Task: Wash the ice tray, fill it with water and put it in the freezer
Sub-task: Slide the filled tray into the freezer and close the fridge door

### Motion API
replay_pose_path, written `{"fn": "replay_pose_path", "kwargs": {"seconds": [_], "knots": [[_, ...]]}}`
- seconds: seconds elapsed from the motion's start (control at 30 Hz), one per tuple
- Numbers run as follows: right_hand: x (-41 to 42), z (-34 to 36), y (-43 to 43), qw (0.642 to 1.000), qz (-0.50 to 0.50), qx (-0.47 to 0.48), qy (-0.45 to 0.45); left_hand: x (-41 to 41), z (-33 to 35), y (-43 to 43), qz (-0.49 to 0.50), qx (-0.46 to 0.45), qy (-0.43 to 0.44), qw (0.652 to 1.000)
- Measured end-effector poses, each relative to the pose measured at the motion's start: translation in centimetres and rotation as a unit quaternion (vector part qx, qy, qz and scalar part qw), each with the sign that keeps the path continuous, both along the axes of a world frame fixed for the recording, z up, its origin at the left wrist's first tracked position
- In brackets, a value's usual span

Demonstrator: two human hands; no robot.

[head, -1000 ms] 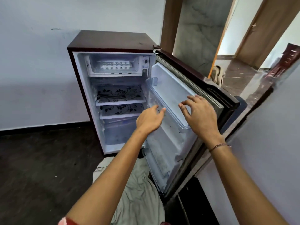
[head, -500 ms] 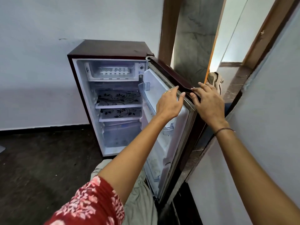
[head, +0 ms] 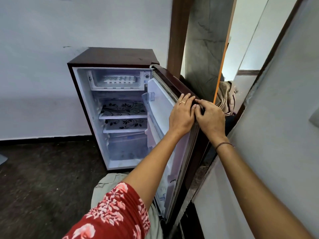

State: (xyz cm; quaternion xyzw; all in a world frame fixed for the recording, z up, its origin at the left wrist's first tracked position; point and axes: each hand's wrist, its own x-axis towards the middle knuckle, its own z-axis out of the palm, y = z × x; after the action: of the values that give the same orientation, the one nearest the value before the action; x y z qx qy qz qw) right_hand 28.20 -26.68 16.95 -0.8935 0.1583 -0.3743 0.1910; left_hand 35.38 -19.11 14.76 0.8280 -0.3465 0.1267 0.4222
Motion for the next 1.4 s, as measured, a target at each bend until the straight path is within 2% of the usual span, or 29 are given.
{"fn": "replay_pose_path", "kwargs": {"seconds": [0.13, 0.3, 0.47, 0.63, 0.77, 0.93, 1.13, 1.27, 1.4], "knots": [[0.8, -0.6, 1.3, 1.000, -0.007, 0.012, -0.014, 0.2, -0.3, 0.9, 0.019, -0.021, -0.003, 1.000], [1.6, -1.0, 4.5, 0.999, -0.011, 0.030, -0.026, 0.8, 0.0, 4.3, -0.004, -0.030, -0.001, 1.000], [2.1, -0.9, 7.7, 0.998, 0.022, 0.051, -0.040, 1.4, 0.8, 8.0, 0.001, 0.003, 0.023, 1.000], [3.4, -1.1, 9.3, 0.977, 0.096, 0.171, -0.080, 0.8, 2.1, 10.9, 0.040, 0.019, 0.042, 0.998], [5.1, -1.3, 12.3, 0.959, 0.131, 0.216, -0.126, 0.8, 2.9, 13.6, 0.085, 0.061, 0.059, 0.993], [8.3, -2.1, 16.7, 0.953, 0.152, 0.235, -0.119, 2.4, 3.5, 17.4, 0.151, 0.123, 0.026, 0.980], [13.0, -2.9, 20.1, 0.957, 0.229, 0.166, -0.069, 6.3, 2.6, 23.6, 0.188, 0.127, -0.013, 0.974], [17.0, -4.0, 22.3, 0.961, 0.254, 0.109, -0.023, 10.3, 1.6, 28.0, 0.228, 0.123, -0.082, 0.962], [20.4, -4.5, 25.6, 0.965, 0.242, 0.093, -0.038, 13.8, 0.2, 31.1, 0.269, 0.133, -0.112, 0.947]]}}
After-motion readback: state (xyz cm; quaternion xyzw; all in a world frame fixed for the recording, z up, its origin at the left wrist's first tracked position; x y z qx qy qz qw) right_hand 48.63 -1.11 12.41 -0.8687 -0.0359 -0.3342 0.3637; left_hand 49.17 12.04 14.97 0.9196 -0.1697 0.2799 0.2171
